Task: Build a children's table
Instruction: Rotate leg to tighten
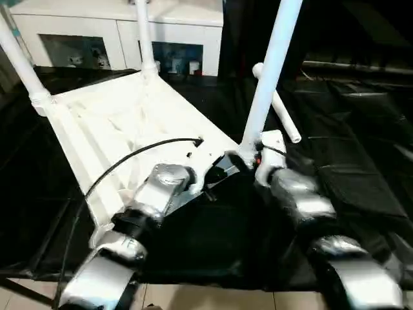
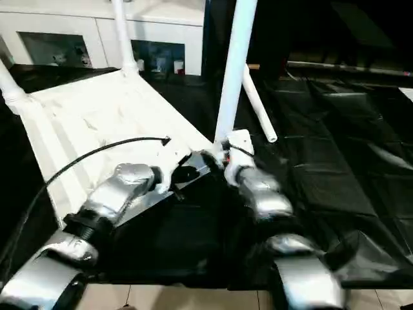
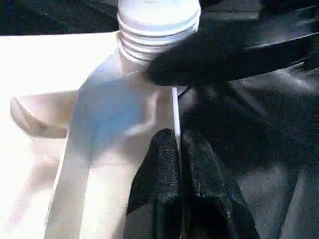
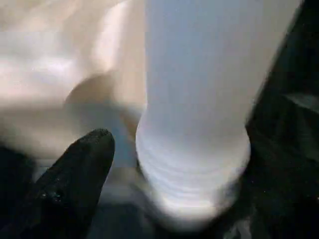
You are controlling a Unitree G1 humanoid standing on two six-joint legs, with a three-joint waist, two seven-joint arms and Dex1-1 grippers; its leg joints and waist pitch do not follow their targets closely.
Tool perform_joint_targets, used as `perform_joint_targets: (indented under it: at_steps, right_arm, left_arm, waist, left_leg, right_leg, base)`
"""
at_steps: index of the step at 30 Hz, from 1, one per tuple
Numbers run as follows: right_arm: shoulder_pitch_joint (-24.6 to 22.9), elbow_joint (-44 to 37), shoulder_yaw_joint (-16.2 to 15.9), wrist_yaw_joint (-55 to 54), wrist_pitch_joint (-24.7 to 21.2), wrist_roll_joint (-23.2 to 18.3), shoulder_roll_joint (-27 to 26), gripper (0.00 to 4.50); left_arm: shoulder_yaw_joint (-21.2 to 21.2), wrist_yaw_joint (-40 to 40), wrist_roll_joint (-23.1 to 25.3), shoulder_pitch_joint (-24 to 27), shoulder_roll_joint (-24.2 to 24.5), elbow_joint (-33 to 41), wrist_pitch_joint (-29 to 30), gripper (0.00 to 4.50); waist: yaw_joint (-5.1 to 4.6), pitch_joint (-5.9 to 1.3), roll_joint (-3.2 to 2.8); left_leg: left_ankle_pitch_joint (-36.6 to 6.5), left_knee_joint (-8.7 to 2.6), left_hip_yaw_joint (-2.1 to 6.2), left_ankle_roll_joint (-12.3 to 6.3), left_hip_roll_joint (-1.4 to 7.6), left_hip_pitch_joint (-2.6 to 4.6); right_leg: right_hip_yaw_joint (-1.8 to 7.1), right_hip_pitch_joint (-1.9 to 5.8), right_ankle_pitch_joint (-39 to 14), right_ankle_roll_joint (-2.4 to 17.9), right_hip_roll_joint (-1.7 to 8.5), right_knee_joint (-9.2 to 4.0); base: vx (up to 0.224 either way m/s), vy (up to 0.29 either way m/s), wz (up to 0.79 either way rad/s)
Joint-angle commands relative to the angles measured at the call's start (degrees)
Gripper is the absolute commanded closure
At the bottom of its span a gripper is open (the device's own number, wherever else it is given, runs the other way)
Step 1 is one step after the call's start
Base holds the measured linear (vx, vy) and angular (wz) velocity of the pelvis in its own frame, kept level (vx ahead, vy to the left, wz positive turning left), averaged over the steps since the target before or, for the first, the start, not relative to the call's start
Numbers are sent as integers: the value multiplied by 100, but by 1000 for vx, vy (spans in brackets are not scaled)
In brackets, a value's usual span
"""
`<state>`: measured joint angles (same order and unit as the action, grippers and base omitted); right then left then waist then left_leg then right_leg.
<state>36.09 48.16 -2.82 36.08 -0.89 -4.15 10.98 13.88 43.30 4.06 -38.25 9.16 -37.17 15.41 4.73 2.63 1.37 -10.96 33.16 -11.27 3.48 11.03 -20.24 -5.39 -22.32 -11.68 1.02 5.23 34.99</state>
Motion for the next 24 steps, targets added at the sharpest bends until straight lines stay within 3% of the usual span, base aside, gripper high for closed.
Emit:
perform_joint_targets:
  at_steps: [1,6,9,12,20,24]
  right_arm:
    - [-35,-311,-269,549,-144,36,-2,37]
    - [-198,-826,-390,1335,-463,-20,430,37]
    - [-211,-1236,-479,1806,-752,-173,692,37]
    - [-253,-1522,-583,2128,-988,-280,818,37]
    - [-256,-1636,-630,2339,-1193,-257,819,52]
    - [-278,-1668,-696,2335,-1287,-233,848,79]
  left_arm:
    - [29,146,-17,121,92,-26,-121,450]
    - [189,1025,-208,317,427,324,-313,450]
    - [325,1524,-268,442,663,581,-291,450]
    - [345,1694,-307,485,746,640,-316,450]
    - [345,1835,-338,515,831,713,-297,450]
    - [341,1890,-364,544,874,784,-246,450]
  waist:
    - [10,-333,40]
    - [-13,-315,12]
    - [11,-337,17]
    - [51,-342,23]
    - [90,-331,46]
    - [95,-340,57]
  left_leg:
    - [-611,-339,116,-592,251,-25]
    - [-861,-364,115,-421,286,22]
    - [-696,-349,117,-439,298,23]
    - [-505,-324,93,-538,292,9]
    - [-720,-336,99,-341,287,16]
    - [-515,-325,99,-388,282,7]
  right_leg:
    - [339,319,-245,1281,402,-367]
    - [345,266,-670,1384,398,-400]
    - [345,294,-412,1398,388,-350]
    - [347,285,-69,1483,386,-308]
    - [352,268,-484,1391,410,-348]
    - [351,275,-291,1391,402,-315]
  base:
    - [0,0,0]
    - [0,0,0]
    - [0,0,0]
    - [0,0,0]
    - [0,0,0]
    - [0,0,0]
